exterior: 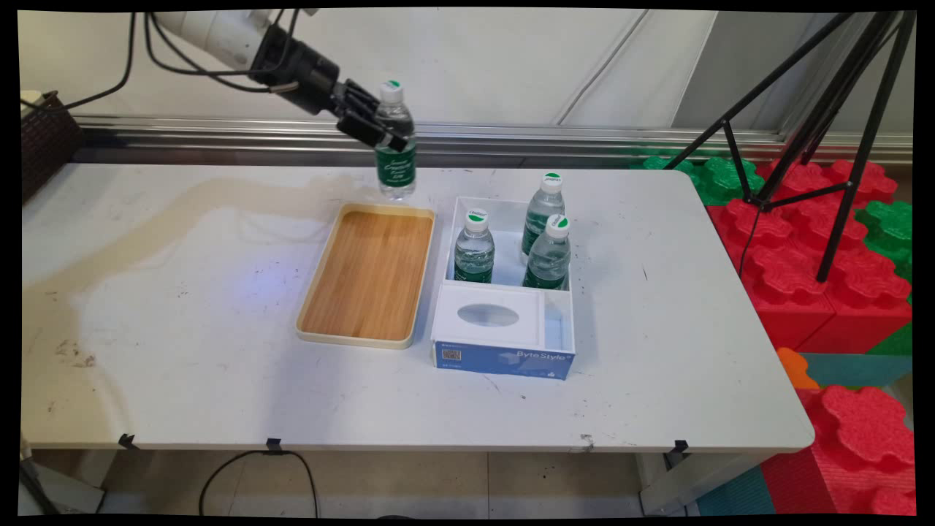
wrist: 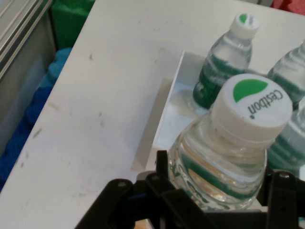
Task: Place the picked object on the tray
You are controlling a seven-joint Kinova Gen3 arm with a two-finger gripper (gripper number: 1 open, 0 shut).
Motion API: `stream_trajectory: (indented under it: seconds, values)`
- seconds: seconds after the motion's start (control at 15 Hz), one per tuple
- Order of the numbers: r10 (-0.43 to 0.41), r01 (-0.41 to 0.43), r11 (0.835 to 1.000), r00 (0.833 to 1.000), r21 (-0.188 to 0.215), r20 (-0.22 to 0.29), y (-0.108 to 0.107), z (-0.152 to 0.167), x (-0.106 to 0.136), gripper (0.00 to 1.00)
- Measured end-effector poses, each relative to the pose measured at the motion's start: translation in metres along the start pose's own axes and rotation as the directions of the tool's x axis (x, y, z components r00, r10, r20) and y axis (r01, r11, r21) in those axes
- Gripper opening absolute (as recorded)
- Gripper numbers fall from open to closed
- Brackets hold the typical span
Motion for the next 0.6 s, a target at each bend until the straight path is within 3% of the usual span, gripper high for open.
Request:
stream_trajectory:
  seconds: [0.6]
  values:
    - [-0.069,0.069,0.998,0.998,0.010,-0.014,-0.011,0.012,-0.070,0.00]
